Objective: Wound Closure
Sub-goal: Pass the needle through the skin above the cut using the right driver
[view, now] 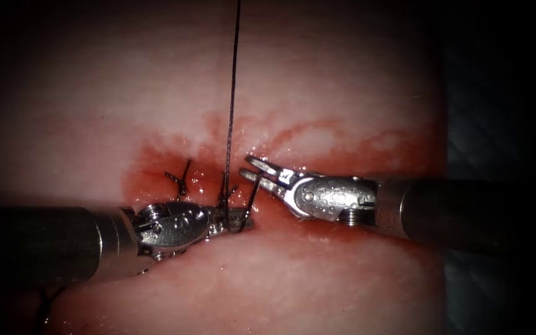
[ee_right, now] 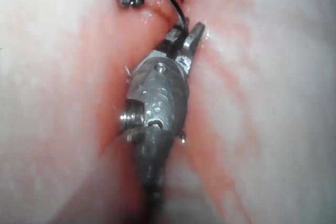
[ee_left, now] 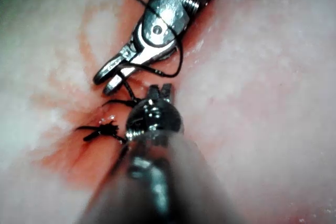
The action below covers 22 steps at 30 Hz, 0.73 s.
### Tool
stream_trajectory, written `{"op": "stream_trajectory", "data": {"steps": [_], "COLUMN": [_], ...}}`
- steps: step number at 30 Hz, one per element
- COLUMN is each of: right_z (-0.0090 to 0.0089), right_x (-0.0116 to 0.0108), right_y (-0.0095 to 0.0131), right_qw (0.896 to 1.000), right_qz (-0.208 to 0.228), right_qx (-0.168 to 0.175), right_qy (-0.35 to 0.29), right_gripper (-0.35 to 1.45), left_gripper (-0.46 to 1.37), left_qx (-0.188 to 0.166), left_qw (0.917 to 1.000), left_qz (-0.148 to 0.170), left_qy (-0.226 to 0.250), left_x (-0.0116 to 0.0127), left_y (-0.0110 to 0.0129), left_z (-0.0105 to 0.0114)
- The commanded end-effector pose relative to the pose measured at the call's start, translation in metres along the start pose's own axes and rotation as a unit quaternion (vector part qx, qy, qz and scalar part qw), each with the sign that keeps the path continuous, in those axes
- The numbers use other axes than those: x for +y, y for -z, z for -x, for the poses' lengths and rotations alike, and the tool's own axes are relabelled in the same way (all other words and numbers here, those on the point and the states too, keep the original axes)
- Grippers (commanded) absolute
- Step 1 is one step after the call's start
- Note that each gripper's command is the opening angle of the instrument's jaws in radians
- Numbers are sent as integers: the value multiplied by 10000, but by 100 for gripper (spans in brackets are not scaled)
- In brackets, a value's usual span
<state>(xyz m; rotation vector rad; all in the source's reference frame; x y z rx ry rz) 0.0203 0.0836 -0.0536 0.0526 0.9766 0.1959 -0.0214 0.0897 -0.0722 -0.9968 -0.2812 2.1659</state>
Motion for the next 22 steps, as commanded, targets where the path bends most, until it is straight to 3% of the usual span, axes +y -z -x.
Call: {"op": "stream_trajectory", "data": {"steps": [1, 6, 22], "right_z": [0, 4, 0], "right_x": [-1, -1, 2], "right_y": [1, 4, 5], "right_qw": [10000, 9994, 9995], "right_qz": [-39, -123, -82], "right_qx": [-73, -239, -183], "right_qy": [-55, -209, -245], "right_gripper": [-35, -35, -35], "left_gripper": [-3, -3, -4], "left_qx": [0, 0, 20], "left_qw": [10000, 10000, 10000], "left_qz": [-24, -28, -35], "left_qy": [-1, -28, -31], "left_x": [0, 1, 0], "left_y": [0, 0, -2], "left_z": [0, 0, 2]}}
